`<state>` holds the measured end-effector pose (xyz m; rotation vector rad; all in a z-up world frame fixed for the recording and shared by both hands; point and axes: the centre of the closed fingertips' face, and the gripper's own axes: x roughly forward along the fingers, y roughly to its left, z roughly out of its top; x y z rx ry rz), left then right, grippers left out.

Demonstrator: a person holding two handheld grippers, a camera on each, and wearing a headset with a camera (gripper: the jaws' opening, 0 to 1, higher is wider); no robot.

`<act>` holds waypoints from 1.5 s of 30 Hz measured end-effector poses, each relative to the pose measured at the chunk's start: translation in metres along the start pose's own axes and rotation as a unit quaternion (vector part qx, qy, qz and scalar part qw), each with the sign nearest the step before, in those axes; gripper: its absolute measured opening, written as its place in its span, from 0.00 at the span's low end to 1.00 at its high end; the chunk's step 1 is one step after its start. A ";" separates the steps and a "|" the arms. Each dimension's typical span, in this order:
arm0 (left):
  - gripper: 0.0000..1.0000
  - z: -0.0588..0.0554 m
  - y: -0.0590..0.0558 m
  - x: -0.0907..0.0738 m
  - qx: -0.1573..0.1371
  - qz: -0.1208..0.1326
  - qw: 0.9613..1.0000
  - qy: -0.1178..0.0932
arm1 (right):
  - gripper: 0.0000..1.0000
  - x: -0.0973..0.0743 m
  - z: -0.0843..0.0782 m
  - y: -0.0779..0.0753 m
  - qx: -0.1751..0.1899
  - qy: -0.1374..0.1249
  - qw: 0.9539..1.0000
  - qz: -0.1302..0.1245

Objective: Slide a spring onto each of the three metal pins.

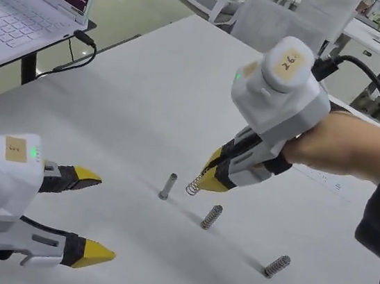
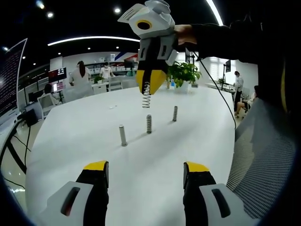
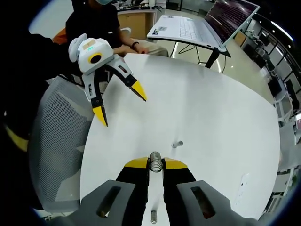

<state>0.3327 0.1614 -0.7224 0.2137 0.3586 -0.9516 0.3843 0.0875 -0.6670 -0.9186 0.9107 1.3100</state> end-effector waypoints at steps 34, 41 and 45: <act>0.62 0.008 0.012 0.008 0.035 0.020 0.999 -0.002 | 0.08 0.036 0.007 -0.052 -0.001 0.031 0.999 -0.011; 0.62 0.007 0.012 0.009 0.037 0.018 0.999 -0.001 | 0.08 0.044 0.005 -0.054 0.002 0.037 0.999 -0.008; 0.62 0.005 0.012 0.009 0.037 0.018 0.999 0.001 | 0.08 0.049 0.004 -0.055 0.004 0.040 0.999 -0.004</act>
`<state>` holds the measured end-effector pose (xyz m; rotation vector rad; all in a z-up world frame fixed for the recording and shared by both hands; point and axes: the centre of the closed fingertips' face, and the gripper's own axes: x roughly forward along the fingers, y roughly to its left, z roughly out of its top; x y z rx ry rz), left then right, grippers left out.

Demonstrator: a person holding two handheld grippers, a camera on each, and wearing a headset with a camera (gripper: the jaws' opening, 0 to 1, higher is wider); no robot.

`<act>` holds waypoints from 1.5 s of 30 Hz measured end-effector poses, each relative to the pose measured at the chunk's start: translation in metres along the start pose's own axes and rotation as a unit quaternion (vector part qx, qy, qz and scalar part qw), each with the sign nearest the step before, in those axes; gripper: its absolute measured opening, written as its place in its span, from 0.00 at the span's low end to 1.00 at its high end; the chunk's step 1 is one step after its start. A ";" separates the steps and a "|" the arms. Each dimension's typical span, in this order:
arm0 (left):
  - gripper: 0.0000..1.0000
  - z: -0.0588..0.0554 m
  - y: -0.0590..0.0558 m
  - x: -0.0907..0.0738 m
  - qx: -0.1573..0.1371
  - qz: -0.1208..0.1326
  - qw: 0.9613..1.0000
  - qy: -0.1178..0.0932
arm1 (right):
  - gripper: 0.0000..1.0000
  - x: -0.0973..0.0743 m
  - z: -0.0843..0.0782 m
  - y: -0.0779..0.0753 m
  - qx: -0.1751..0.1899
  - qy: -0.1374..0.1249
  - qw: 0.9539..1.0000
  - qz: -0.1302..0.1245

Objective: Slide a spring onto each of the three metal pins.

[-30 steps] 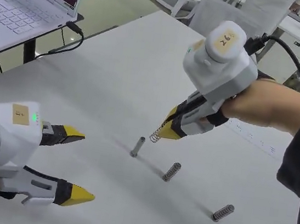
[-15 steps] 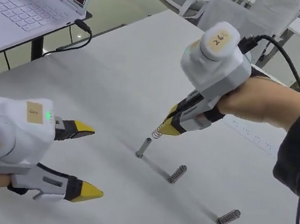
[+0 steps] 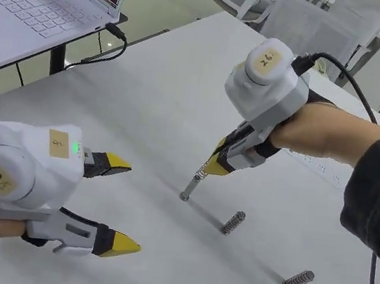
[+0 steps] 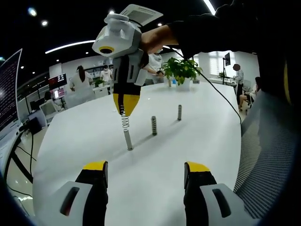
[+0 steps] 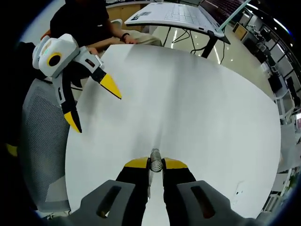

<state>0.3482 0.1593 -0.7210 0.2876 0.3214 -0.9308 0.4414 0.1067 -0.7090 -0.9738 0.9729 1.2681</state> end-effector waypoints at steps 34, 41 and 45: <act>0.58 -0.005 -0.001 -0.001 -0.005 -0.002 1.000 0.007 | 0.08 0.031 -0.019 0.007 0.008 0.027 1.000 0.011; 0.58 -0.005 -0.003 -0.001 -0.004 -0.005 1.000 0.007 | 0.08 0.040 -0.030 0.013 0.015 0.033 0.999 0.014; 0.57 -0.004 -0.003 0.000 -0.004 -0.006 1.000 0.007 | 0.08 0.045 -0.035 0.014 0.020 0.037 0.999 0.013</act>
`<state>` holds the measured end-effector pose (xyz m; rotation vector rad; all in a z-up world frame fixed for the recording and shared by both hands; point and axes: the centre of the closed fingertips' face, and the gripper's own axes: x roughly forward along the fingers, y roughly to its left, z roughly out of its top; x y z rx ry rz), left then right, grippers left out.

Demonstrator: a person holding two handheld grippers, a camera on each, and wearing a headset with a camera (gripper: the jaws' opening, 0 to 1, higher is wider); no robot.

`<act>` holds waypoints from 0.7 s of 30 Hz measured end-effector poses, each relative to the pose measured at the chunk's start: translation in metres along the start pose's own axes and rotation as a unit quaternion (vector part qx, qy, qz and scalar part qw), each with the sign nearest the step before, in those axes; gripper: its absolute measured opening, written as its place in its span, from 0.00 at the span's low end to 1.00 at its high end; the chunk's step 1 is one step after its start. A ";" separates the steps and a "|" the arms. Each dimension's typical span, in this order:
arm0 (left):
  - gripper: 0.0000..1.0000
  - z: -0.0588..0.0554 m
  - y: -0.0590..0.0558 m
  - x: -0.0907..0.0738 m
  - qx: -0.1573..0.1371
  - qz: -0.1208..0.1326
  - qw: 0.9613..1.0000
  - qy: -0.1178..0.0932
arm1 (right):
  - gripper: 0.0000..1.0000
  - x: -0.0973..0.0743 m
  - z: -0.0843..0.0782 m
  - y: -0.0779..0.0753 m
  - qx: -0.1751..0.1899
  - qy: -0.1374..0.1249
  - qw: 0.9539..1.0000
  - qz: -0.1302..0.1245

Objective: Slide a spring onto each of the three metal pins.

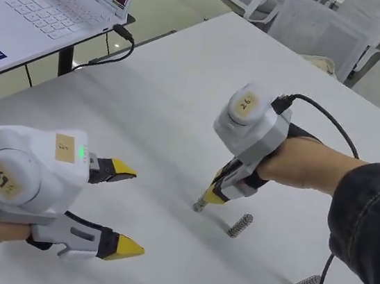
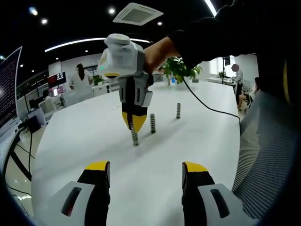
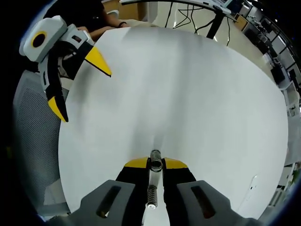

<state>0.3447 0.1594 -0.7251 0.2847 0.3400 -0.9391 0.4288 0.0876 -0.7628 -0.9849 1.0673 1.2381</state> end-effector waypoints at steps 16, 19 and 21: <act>0.57 0.000 -0.001 -0.002 -0.001 -0.001 1.000 0.000 | 0.08 0.009 -0.002 0.001 0.013 -0.005 1.000 -0.002; 0.57 0.000 -0.001 -0.002 0.000 -0.001 1.000 0.000 | 0.08 0.010 -0.002 0.002 0.009 -0.006 1.000 -0.001; 0.57 0.000 -0.001 -0.002 -0.001 -0.002 1.000 -0.001 | 0.09 0.010 -0.002 0.002 0.007 -0.005 1.000 -0.001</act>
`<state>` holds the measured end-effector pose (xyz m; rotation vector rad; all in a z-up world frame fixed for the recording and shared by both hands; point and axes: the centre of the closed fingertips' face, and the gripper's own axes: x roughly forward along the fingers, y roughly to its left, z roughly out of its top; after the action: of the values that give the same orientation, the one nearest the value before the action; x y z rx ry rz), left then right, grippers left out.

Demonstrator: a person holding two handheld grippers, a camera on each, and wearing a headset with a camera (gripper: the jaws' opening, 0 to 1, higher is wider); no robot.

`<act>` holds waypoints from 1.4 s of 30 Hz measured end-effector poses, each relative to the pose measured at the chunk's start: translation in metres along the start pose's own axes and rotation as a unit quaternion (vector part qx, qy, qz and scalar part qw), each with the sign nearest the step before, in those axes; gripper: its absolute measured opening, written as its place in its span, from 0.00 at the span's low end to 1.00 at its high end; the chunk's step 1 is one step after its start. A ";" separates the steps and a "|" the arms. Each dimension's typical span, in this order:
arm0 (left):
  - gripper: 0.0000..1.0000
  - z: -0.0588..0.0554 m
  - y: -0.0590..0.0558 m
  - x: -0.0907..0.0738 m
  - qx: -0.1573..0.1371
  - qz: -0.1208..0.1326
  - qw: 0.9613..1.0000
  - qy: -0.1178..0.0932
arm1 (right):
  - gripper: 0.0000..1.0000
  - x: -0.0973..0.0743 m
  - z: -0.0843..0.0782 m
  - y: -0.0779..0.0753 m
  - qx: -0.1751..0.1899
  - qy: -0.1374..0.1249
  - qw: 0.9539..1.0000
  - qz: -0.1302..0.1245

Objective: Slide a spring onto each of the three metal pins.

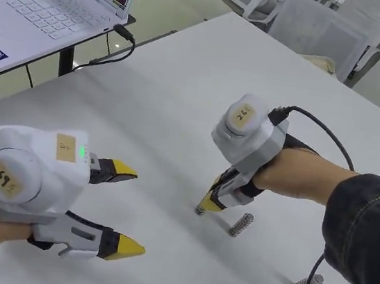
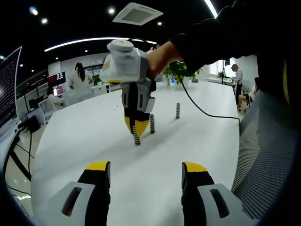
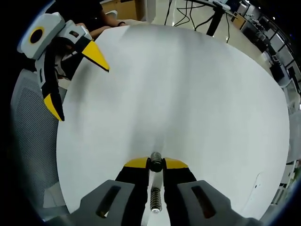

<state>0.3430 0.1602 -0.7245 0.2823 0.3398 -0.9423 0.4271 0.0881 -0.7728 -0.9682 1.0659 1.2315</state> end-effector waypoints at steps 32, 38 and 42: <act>0.58 0.010 -0.002 0.009 0.010 -0.015 1.000 0.008 | 0.63 -0.024 0.000 -0.007 0.019 -0.079 0.996 -0.048; 0.58 0.016 -0.004 0.012 0.016 -0.020 1.000 0.009 | 0.74 -0.037 -0.001 -0.006 0.026 -0.107 0.992 -0.064; 0.58 0.018 -0.007 0.014 0.018 -0.024 0.999 0.013 | 0.81 -0.046 0.000 -0.004 0.041 -0.139 0.987 -0.074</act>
<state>0.3481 0.1389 -0.7144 0.3210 0.3545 -0.9934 0.4304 0.0763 -0.7278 -0.7718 0.8045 1.1517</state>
